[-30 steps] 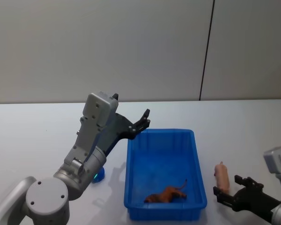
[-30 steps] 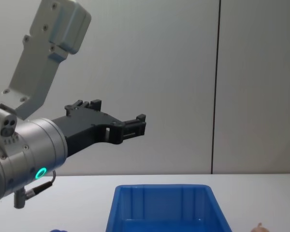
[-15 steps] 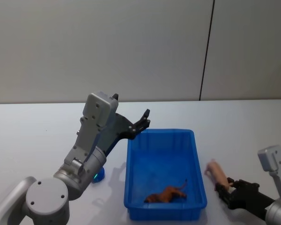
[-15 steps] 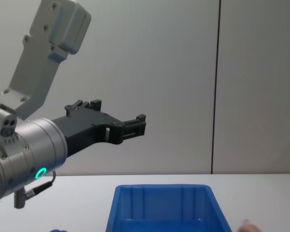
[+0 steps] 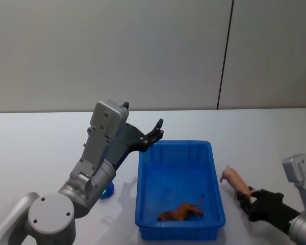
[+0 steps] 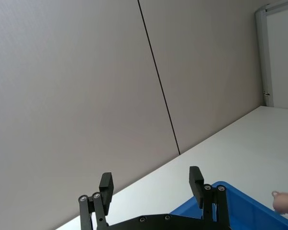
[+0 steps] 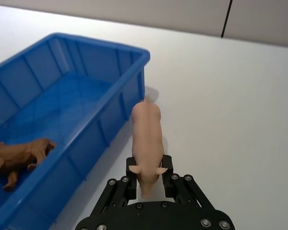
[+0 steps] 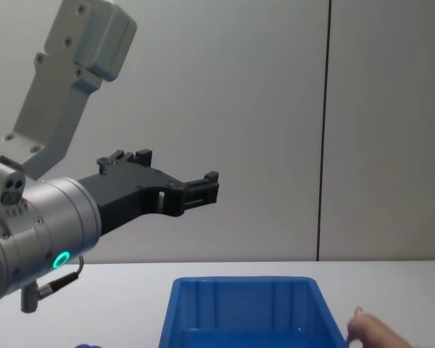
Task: Pick up the two dolls from the table and place them into the box.
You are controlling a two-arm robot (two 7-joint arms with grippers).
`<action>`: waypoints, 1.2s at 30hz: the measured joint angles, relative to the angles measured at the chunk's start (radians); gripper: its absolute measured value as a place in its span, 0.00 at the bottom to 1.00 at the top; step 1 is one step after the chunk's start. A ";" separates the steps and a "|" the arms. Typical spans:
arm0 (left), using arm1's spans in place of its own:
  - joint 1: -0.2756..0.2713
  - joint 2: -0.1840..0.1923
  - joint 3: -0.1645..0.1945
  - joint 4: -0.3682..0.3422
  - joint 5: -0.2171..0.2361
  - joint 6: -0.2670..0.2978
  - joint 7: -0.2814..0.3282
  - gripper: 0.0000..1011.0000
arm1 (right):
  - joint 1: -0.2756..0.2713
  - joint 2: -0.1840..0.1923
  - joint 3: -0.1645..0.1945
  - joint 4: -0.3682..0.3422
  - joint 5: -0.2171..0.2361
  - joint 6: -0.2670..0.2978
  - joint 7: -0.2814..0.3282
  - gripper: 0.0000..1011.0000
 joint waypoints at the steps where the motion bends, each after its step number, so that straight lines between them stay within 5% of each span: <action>1: 0.000 0.000 0.000 0.000 0.000 0.000 0.000 0.99 | 0.000 0.000 0.000 -0.003 -0.002 -0.004 -0.002 0.29; 23: 0.000 0.000 0.000 0.000 0.000 0.000 0.000 0.99 | 0.010 0.006 0.010 -0.154 -0.055 -0.130 -0.013 0.29; 36: 0.000 0.000 0.000 0.000 0.000 0.000 0.000 0.99 | 0.070 -0.038 -0.011 -0.169 -0.048 -0.079 0.083 0.29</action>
